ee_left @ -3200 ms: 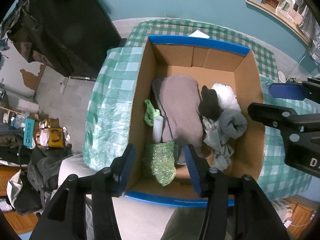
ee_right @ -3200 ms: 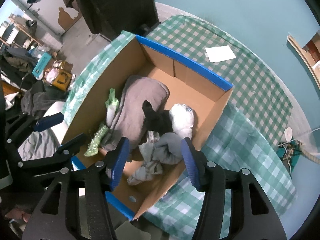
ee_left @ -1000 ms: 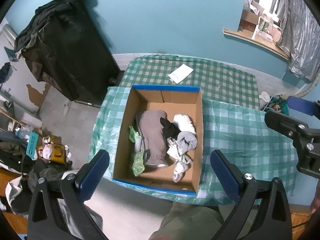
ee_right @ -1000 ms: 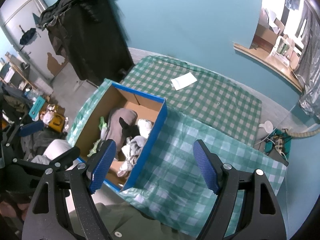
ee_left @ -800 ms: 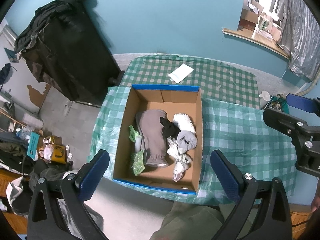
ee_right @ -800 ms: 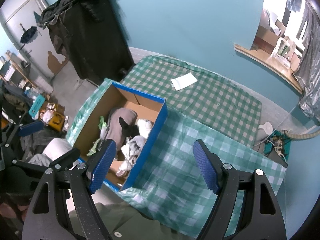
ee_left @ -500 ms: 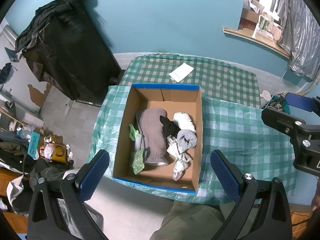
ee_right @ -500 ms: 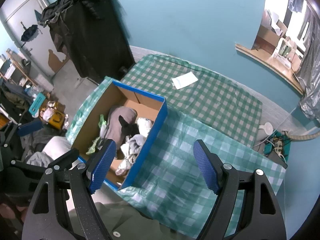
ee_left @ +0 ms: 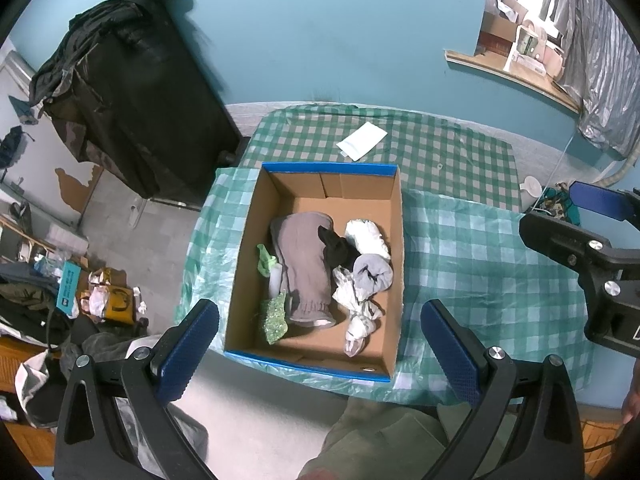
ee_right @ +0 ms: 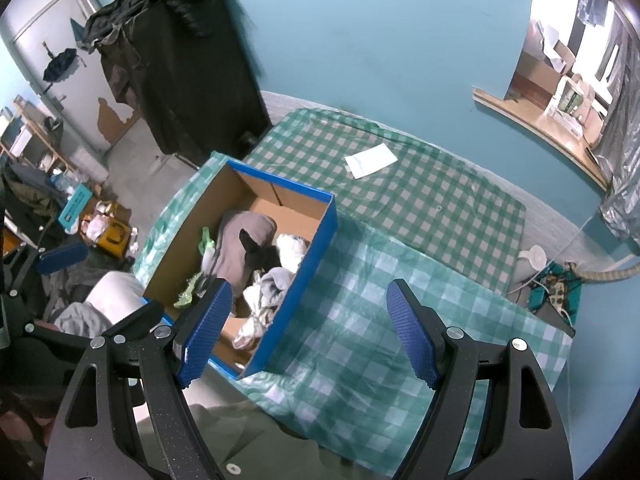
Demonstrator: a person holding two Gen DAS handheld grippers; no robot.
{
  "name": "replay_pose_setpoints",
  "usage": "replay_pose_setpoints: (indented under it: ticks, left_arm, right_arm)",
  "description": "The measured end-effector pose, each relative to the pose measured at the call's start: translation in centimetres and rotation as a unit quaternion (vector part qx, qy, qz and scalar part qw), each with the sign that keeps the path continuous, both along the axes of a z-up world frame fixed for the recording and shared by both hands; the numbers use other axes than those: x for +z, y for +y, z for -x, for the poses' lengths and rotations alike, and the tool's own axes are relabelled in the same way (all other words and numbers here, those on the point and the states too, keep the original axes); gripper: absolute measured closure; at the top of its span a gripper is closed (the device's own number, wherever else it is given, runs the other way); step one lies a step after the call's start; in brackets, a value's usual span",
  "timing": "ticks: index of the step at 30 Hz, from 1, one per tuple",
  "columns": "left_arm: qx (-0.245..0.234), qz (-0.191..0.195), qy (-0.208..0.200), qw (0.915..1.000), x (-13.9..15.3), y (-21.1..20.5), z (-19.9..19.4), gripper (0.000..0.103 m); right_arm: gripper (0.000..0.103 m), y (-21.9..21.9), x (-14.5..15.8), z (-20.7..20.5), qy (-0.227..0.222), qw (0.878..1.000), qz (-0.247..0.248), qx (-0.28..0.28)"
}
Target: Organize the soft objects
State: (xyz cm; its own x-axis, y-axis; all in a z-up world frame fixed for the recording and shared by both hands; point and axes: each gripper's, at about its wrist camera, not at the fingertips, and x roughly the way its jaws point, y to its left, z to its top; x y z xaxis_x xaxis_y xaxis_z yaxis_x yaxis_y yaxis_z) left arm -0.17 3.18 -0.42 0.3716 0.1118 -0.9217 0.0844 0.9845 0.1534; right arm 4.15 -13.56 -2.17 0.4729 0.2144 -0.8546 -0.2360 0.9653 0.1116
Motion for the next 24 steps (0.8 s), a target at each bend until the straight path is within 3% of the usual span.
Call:
replay_pose_setpoints:
  ticks: [24]
  left_arm:
    - [-0.008,0.0,0.003,1.0,0.1,-0.6,0.6,0.001]
  right_arm:
    - [0.024,-0.1,-0.5,0.9,0.005,1.0,0.001,0.002]
